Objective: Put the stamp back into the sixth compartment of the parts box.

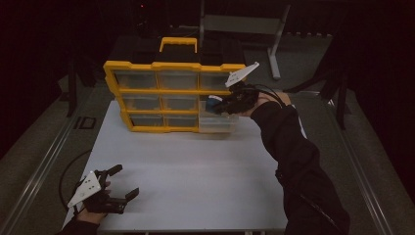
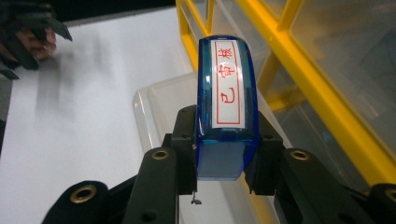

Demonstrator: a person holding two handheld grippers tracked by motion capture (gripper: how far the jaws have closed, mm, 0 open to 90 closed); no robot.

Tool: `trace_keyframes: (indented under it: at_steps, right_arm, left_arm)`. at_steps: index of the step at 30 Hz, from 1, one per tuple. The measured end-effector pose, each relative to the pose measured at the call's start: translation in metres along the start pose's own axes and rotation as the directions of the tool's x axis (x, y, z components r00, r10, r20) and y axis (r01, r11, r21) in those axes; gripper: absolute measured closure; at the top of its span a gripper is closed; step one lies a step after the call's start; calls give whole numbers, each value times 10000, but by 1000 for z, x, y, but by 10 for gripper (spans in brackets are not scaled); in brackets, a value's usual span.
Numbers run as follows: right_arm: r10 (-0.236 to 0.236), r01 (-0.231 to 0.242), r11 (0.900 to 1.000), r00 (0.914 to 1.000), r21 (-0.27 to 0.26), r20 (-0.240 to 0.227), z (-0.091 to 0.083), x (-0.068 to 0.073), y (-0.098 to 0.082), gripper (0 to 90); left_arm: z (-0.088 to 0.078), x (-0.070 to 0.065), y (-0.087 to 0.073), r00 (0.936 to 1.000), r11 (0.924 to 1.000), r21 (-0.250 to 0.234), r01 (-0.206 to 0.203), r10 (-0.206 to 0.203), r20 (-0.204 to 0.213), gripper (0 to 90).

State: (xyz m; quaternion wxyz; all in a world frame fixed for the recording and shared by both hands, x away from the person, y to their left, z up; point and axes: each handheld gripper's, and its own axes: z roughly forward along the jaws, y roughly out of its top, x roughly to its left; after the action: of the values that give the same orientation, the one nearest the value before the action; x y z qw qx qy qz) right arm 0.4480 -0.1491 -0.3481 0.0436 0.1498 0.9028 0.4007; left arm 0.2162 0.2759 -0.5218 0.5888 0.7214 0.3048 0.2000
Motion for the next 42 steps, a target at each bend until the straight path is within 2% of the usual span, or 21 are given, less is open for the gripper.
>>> trace_keyframes:
  at_steps: [6, 10, 14, 16, 19, 24, 28, 30, 31, 32, 33, 35, 42]
  right_arm:
    - [97, -95, 9990, 9999, 431, -45, 8, 0, 0, 693]
    - [175, -174, 9987, 9998, 488, -20, 8, 0, 2, 682]
    - [293, -292, 9993, 9996, 226, -55, 3, 1, 4, 601]
    - [369, -369, 9992, 9993, 180, 22, 1, 2, 5, 539]
    - [541, -540, 9985, 9983, 25, -201, -1, 4, 6, 424]
    - [611, -611, 9981, 9979, -23, -236, -3, 7, 4, 362]
    - [727, -735, 9970, 9968, -240, -332, -8, 10, 2, 278]
    - [676, -684, 9975, 9970, -204, -375, -9, 12, 0, 199]
    - [696, -705, 9973, 9967, -195, -408, -9, 14, -1, 126]
    - [726, -738, 9971, 9956, -171, -594, -10, 15, -2, 88]
    - [744, -760, 9969, 9941, -180, -794, -11, 17, -4, 88]
    - [756, -774, 9966, 9951, -265, -637, -13, 19, -5, 88]
    - [692, -731, 9958, 9951, -546, -705, -20, 28, -11, 88]
  left_arm:
    - [0, 0, 0, 10000, 10000, 3, 9, -9, 2, 3]
    - [0, 0, 0, 10000, 10000, 4, 63, -63, 11, 3]
    - [0, 0, 0, 10000, 10000, 14, 76, -76, 22, 3]
    - [0, 0, 0, 10000, 10000, 18, 74, -74, 31, 3]
    - [0, 0, 0, 10000, 10000, 31, 74, -74, 25, 2]
    - [0, 0, 0, 10000, 10000, 40, 82, -83, 19, 2]
    - [0, 0, 0, 10000, 9999, 60, 91, -91, 3, 3]
    - [1, 0, 0, 10000, 9999, 74, 83, -83, 15, 2]
    - [1, 0, 0, 10000, 9999, 60, 86, -86, 20, 2]
    - [1, 0, 0, 10000, 9999, 58, 86, -86, 14, 2]
    - [1, 0, 0, 10000, 9999, 51, 91, -91, 7, 2]
    - [1, 0, 0, 9999, 9999, 60, 101, -101, 13, 3]
    - [1, 0, 0, 10000, 9999, 79, 89, -89, 3, 3]
